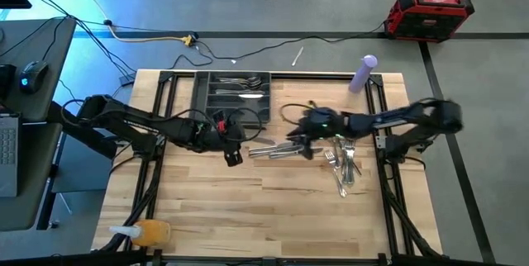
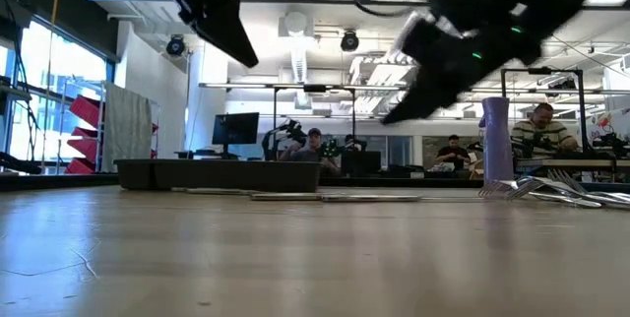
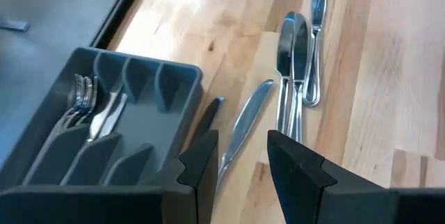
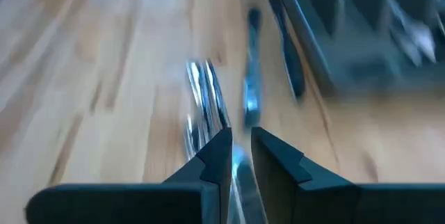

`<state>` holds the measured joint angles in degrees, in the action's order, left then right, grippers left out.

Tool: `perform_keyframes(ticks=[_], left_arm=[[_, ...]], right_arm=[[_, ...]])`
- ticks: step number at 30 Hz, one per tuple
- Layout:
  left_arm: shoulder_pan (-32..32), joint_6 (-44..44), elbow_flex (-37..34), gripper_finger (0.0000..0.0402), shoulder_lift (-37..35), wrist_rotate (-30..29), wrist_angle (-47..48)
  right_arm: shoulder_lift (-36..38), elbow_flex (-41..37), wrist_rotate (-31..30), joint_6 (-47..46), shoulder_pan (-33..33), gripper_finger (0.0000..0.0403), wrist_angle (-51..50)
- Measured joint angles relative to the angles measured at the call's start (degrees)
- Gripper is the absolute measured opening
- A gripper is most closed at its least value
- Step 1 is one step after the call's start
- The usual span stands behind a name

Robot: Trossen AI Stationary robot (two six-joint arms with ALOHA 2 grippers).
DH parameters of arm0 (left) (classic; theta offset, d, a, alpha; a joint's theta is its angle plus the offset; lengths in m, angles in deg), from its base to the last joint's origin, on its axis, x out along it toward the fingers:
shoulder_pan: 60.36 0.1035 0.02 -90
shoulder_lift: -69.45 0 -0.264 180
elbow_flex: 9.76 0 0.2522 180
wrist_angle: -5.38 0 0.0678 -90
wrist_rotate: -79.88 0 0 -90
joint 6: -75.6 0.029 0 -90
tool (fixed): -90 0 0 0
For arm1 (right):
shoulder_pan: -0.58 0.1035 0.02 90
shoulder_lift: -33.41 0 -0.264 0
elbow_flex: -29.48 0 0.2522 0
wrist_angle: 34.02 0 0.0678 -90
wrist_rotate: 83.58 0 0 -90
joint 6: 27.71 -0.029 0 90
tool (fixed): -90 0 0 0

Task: Sort silverware
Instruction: Put the silver knife into the organizing bin

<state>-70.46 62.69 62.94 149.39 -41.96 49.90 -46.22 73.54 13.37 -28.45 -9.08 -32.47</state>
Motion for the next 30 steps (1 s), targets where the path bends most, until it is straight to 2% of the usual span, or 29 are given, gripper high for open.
perform_keyframes(ticks=[5, 11, 17, 22, 30], left_arm=[[-0.1, 1.8, -3.6, 0.0103, 0.0, 0.3, -9.0], [0.0, 5.4, -5.8, 0.0103, 0.0, 3.0, -15.7], [0.0, 5.1, -6.9, 0.0103, 0.4, 5.0, -18.2], [-0.3, 5.0, -6.9, 0.0103, 3.0, 11.3, -20.1], [-2.8, 5.2, -6.9, 0.0103, 9.2, 18.4, -26.5]], right_arm=[[3.8, -11.2, -3.2, -10.0, 0.3, 0.0043, 1.7], [0.5, -13.9, -7.1, -13.8, 6.1, 0.0043, 3.4], [-5.8, -10.9, -8.9, -15.0, 10.5, 0.0043, 4.4], [-9.8, -5.5, -7.7, -14.0, 14.8, 0.0043, 3.6], [-9.6, 1.4, -6.9, -10.6, 16.9, 0.0044, 4.9]])
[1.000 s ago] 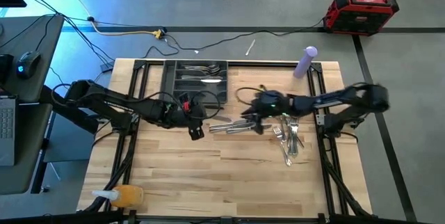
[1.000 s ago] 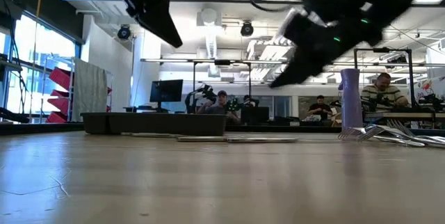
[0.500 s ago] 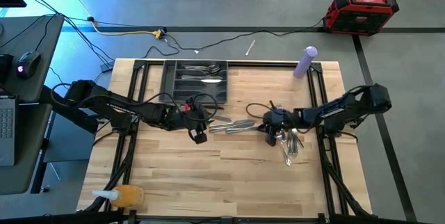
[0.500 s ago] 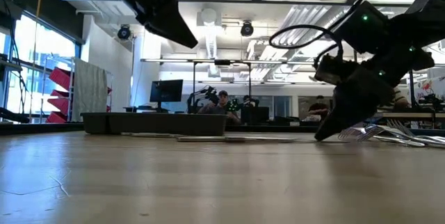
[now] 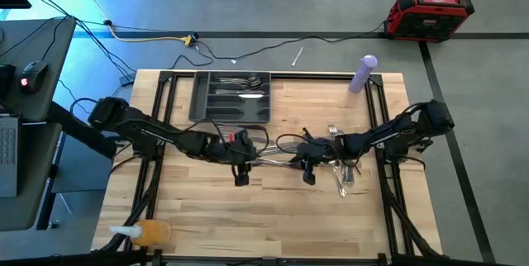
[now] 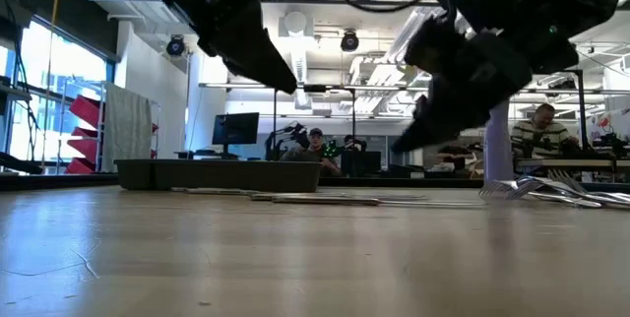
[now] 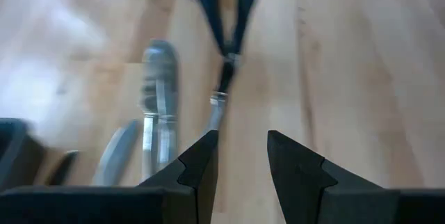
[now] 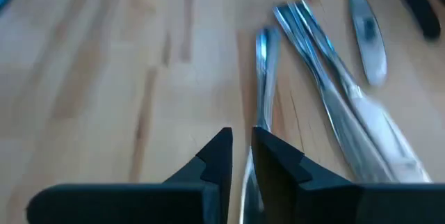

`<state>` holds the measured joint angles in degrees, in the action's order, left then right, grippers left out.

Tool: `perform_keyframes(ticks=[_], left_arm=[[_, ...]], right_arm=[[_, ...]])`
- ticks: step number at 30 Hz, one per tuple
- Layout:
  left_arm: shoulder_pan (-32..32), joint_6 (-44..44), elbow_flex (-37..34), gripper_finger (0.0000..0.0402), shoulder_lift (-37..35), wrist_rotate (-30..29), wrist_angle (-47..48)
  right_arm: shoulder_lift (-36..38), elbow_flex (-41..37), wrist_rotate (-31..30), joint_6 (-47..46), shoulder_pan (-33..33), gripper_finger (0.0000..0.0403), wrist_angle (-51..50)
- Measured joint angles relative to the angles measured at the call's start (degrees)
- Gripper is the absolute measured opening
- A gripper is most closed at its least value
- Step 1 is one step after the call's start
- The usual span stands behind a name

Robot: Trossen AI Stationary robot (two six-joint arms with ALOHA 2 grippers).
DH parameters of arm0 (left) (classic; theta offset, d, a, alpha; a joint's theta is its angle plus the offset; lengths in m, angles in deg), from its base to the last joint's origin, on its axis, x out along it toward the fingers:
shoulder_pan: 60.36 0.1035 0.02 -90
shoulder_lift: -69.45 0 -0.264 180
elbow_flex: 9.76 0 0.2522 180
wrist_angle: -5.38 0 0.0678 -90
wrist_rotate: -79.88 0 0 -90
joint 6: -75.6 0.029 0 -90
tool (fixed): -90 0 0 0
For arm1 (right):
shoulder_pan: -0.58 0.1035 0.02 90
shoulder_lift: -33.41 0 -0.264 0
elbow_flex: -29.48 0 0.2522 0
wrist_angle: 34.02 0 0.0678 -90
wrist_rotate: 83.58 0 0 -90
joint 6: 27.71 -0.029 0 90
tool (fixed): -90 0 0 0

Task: Sort silverware
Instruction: Put the silver knife into the organizing bin

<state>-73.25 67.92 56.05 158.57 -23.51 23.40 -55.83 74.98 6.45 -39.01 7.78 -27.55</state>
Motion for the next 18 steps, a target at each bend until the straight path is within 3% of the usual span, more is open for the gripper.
perform_keyframes(ticks=[7, 13, 18], left_arm=[[-1.2, 0.3, 0.0, 0.0103, 4.3, 0.9, -1.9], [-1.2, 0.9, 0.0, 0.0103, 6.3, 0.9, -2.9], [-1.2, 1.5, 0.0, 0.0103, 6.3, 0.5, -3.2]], right_arm=[[-2.2, 0.0, -2.1, -0.1, 0.1, 0.0102, 1.9], [-10.9, 0.0, -6.9, -2.6, 1.8, 0.0178, 11.4], [-17.8, 0.0, -13.0, -2.3, 3.7, 0.0187, 21.6]])
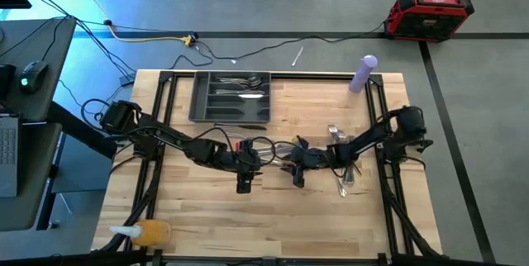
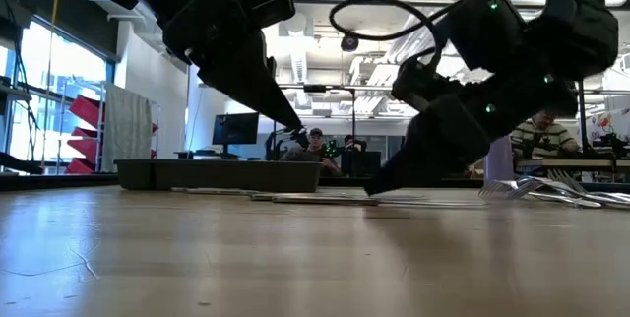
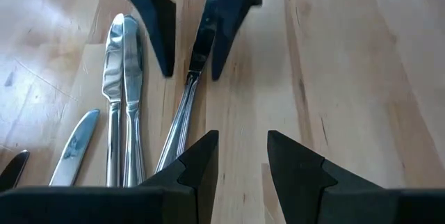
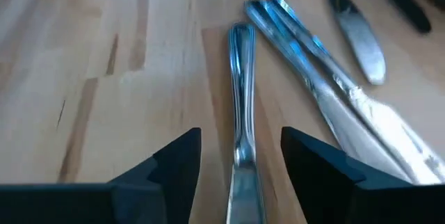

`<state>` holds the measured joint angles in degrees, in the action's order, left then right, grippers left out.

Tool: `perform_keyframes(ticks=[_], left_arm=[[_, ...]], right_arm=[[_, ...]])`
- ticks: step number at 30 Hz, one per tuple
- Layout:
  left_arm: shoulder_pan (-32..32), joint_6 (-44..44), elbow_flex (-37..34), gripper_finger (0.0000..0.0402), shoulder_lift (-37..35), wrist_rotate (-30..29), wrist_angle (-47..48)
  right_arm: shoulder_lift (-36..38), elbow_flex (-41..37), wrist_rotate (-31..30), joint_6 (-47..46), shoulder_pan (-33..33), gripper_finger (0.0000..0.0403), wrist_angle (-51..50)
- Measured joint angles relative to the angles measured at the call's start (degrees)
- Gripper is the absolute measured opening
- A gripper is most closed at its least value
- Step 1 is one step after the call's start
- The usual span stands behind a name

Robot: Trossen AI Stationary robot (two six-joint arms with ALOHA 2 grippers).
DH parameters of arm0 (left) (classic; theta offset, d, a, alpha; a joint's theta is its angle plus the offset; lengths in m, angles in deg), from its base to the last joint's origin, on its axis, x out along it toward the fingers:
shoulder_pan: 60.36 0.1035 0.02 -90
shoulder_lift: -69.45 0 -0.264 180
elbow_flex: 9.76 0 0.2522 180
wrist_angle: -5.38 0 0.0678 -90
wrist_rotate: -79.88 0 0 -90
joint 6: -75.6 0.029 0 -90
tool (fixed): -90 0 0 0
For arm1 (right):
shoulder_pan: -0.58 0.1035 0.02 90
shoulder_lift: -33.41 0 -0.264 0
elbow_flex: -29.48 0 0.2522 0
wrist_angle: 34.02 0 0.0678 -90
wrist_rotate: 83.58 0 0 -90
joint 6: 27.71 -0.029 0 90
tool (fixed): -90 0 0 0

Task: Sort silverware
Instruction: Put the silver knife into the organizing bin

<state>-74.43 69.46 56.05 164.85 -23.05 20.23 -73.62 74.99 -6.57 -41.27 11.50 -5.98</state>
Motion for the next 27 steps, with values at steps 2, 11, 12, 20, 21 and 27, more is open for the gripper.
perform_keyframes(ticks=[2, 11, 12, 20, 21, 27], left_arm=[[0.0, 0.7, 0.0, 0.0103, 0.0, 0.0, -0.1], [-0.2, 1.3, 0.0, 0.0103, 0.0, -0.1, -0.1], [-0.4, 1.3, 0.0, 0.0103, 0.0, -0.1, -0.1], [-1.4, 0.8, 0.0, 0.0103, 0.0, -2.1, 0.3], [-1.4, 0.8, 0.0, 0.0103, 0.0, -2.8, 0.3], [-1.2, 0.8, 0.0, 0.0103, 0.0, -4.4, 0.3]], right_arm=[[-2.5, 0.2, -0.5, 0.1, 0.1, 0.0183, 3.1], [-12.0, 2.6, -1.9, -2.8, -0.3, 0.0149, 9.0], [-12.7, 2.8, -1.9, -3.1, -0.2, 0.0142, 9.8], [-14.2, 2.7, -0.4, -4.6, -0.3, 0.0031, 12.4], [-14.2, 2.7, 0.0, -4.6, -0.4, 0.002, 12.5], [-11.9, 2.6, 4.8, -4.1, -1.8, 0.0012, 10.3]])
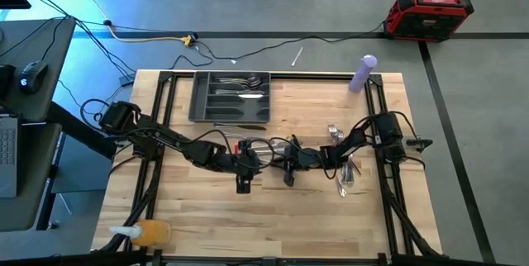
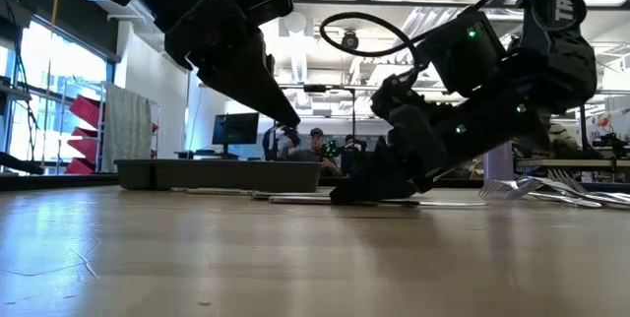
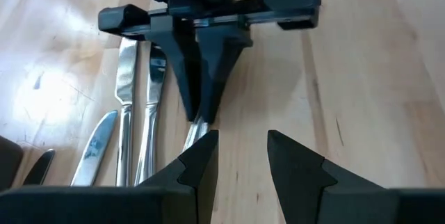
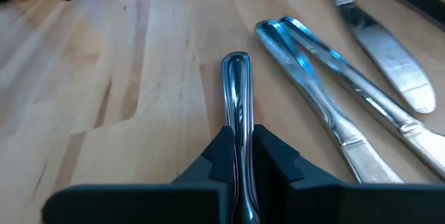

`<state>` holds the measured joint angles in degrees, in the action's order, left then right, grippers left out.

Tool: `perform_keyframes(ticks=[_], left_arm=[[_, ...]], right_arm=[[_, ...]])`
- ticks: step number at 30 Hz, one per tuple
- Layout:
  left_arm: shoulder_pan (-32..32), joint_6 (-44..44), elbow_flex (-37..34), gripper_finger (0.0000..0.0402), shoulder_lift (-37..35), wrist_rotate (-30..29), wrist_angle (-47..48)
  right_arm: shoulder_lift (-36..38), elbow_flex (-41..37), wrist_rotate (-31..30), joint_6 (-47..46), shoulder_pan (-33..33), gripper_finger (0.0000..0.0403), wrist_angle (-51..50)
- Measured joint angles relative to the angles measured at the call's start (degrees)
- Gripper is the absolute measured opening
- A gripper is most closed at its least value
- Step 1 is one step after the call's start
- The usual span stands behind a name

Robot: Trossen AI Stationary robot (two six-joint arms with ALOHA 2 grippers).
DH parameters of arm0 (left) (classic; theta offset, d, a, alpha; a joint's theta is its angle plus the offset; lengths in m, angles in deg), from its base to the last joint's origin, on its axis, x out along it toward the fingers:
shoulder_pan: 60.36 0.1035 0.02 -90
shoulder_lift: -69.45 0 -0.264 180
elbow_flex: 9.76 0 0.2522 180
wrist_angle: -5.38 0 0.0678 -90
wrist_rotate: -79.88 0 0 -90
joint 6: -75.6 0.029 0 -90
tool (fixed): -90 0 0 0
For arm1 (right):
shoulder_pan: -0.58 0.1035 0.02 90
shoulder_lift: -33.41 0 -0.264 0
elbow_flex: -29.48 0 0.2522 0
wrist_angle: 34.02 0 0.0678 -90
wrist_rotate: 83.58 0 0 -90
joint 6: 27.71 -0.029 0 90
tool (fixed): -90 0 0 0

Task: Sort silverware
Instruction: Put the silver knife into the organizing bin

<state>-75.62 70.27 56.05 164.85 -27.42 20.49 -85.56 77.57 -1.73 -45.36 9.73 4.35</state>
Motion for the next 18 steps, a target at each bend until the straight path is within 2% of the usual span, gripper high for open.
perform_keyframes(ticks=[7, 11, 18], left_arm=[[1.4, 0.5, 0.0, 0.0112, 0.0, 0.3, -0.1], [2.3, 1.0, 0.0, 0.0133, 0.0, 2.1, -0.1], [3.7, 1.0, 0.0, 0.0165, 0.0, 1.7, 0.0]], right_arm=[[6.0, -0.6, 1.1, 5.1, -0.5, 0.0005, -4.3], [6.9, -0.6, 0.7, 7.0, -0.5, 0.0005, -4.7], [9.0, -0.6, 1.8, 7.5, -1.3, 0.0002, -3.2]])
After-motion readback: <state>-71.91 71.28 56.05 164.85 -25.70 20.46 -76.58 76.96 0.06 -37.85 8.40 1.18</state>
